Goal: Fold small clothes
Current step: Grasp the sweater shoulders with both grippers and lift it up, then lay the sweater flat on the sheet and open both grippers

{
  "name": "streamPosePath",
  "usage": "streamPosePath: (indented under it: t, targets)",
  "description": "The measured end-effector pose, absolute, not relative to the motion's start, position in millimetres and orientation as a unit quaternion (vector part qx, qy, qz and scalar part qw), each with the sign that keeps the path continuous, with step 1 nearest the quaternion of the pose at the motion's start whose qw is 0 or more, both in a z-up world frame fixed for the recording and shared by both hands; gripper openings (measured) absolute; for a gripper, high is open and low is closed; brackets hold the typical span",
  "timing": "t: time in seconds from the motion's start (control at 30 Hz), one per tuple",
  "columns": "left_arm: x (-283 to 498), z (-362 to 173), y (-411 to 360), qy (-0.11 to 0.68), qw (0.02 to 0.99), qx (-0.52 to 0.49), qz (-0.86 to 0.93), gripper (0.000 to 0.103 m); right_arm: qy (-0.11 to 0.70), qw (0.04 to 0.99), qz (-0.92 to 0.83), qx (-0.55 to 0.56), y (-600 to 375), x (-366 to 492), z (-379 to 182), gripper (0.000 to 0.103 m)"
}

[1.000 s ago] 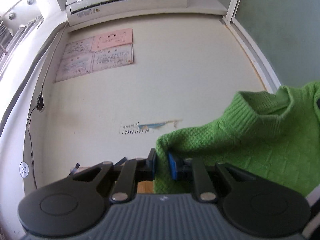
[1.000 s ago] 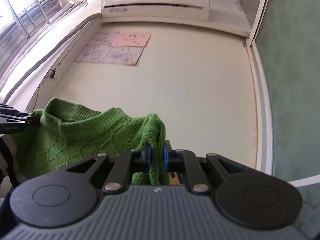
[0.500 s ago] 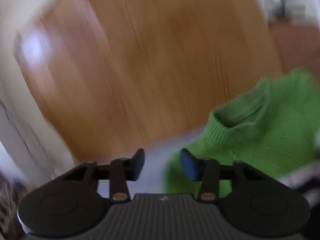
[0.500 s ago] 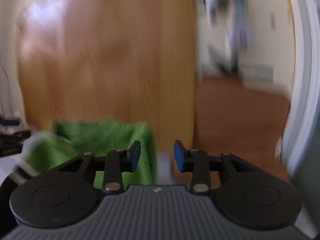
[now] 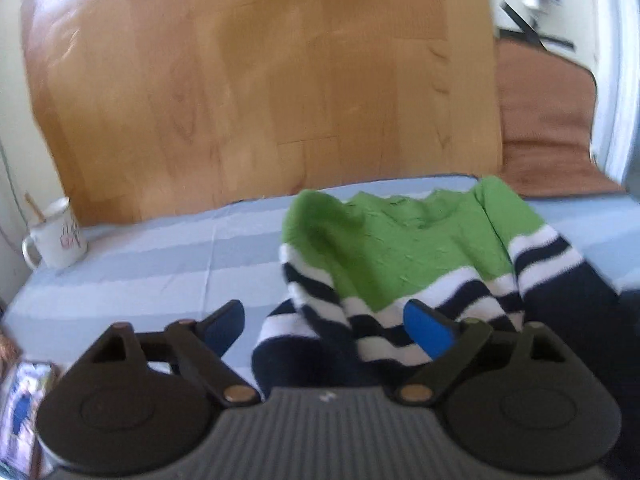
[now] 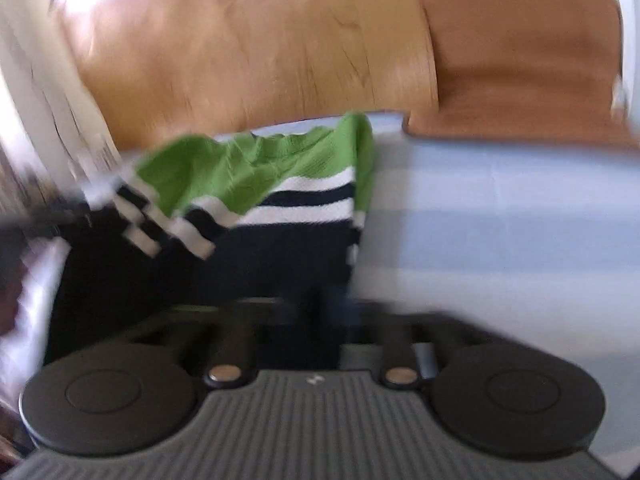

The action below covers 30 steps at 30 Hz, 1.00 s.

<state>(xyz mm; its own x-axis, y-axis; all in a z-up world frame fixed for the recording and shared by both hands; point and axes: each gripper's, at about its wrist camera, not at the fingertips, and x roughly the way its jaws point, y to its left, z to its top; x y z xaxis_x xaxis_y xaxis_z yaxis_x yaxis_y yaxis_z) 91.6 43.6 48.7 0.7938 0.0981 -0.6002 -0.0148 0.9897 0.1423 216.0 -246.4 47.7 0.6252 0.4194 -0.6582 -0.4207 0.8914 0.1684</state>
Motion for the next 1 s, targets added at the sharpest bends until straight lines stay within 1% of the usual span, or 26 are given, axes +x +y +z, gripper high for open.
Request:
streamPosePath:
  t: [0.07, 0.13, 0.2, 0.27, 0.3, 0.33, 0.37, 0.4, 0.43, 0.47, 0.5, 0.57, 0.6, 0.63, 0.67, 0.7, 0.77, 0.83, 0.87, 0.9, 0.93, 0.97, 1.0]
  targets:
    - [93.8, 43.2, 32.1, 0.326, 0.939, 0.101, 0.04, 0.056, 0.335, 0.916, 0.219, -0.025, -249.1, 213.6, 62.9, 0.005]
    - [97.0, 35.3, 29.5, 0.342, 0.931, 0.116, 0.049, 0.048, 0.307, 0.932, 0.186, -0.052, -259.5, 217.6, 80.4, 0.005]
    - [101.0, 29.3, 33.9, 0.358, 0.926, 0.106, 0.057, 0.049, 0.262, 0.951, 0.117, -0.115, -273.6, 228.3, 91.4, 0.005]
    - [102.3, 28.6, 40.6, 0.364, 0.925, 0.092, 0.065, 0.051, 0.216, 0.955, 0.003, -0.202, -291.0, 248.4, 93.1, 0.005]
    - [101.2, 29.8, 43.5, 0.363, 0.925, 0.086, 0.067, 0.052, 0.209, 0.95, -0.038, -0.229, -299.2, 262.5, 90.5, 0.005]
    - [98.5, 32.3, 45.9, 0.36, 0.926, 0.084, 0.07, 0.053, 0.216, 0.944, -0.079, -0.237, -310.1, 276.5, 87.6, 0.008]
    - [95.9, 34.8, 47.8, 0.356, 0.928, 0.086, 0.072, 0.053, 0.238, 0.94, -0.109, -0.218, -322.4, 290.2, 86.8, 0.01]
    - [92.8, 37.3, 50.0, 0.352, 0.929, 0.088, 0.075, 0.055, 0.251, 0.945, -0.114, -0.175, -332.6, 293.3, 90.6, 0.012]
    - [90.3, 39.9, 53.0, 0.348, 0.93, 0.09, 0.078, 0.06, 0.255, 0.954, -0.098, -0.121, -339.7, 290.4, 95.5, 0.013]
    - [88.9, 41.5, 56.0, 0.347, 0.93, 0.089, 0.08, 0.066, 0.255, 0.963, -0.068, -0.062, -343.2, 284.1, 99.0, 0.02]
    - [88.3, 43.3, 58.8, 0.349, 0.93, 0.086, 0.08, 0.069, 0.258, 0.965, -0.038, -0.018, -341.8, 277.4, 100.1, 0.031]
    - [88.1, 49.2, 62.8, 0.35, 0.931, 0.078, 0.074, 0.074, 0.269, 0.963, 0.017, 0.027, -323.4, 264.7, 97.9, 0.04]
    - [87.6, 52.4, 62.9, 0.348, 0.932, 0.074, 0.069, 0.076, 0.274, 0.96, 0.045, 0.037, -311.4, 258.7, 95.0, 0.04]
    - [87.0, 55.4, 62.3, 0.344, 0.934, 0.07, 0.063, 0.083, 0.281, 0.956, 0.074, 0.042, -297.7, 254.1, 92.1, 0.04]
    - [86.7, 58.2, 61.7, 0.341, 0.936, 0.065, 0.058, 0.093, 0.288, 0.951, 0.107, 0.045, -281.5, 246.7, 85.3, 0.041]
    - [87.9, 60.0, 60.6, 0.338, 0.938, 0.06, 0.051, 0.096, 0.295, 0.945, 0.134, 0.044, -267.4, 241.1, 80.8, 0.044]
    - [93.3, 59.1, 53.1, 0.34, 0.937, 0.064, 0.045, 0.097, 0.309, 0.933, 0.179, 0.037, -241.7, 229.9, 69.7, 0.047]
    - [103.4, 54.1, 44.3, 0.349, 0.933, 0.08, 0.047, 0.096, 0.318, 0.926, 0.203, 0.025, -219.9, 225.6, 58.6, 0.048]
    - [109.3, 50.5, 42.0, 0.354, 0.93, 0.088, 0.049, 0.086, 0.324, 0.922, 0.21, 0.018, -209.5, 225.0, 52.1, 0.048]
    - [115.7, 46.4, 41.8, 0.36, 0.926, 0.096, 0.055, 0.073, 0.328, 0.92, 0.213, 0.013, -204.9, 227.2, 47.2, 0.048]
    - [124.4, 42.4, 43.9, 0.368, 0.921, 0.105, 0.069, 0.035, 0.332, 0.919, 0.211, 0.008, -199.4, 227.6, 42.0, 0.048]
    - [131.0, 41.4, 50.4, 0.374, 0.918, 0.106, 0.08, 0.009, 0.335, 0.919, 0.208, 0.006, -201.8, 223.4, 41.3, 0.048]
    - [136.1, 43.8, 60.8, 0.374, 0.918, 0.099, 0.086, 0.007, 0.335, 0.919, 0.206, 0.004, -200.2, 219.3, 39.6, 0.048]
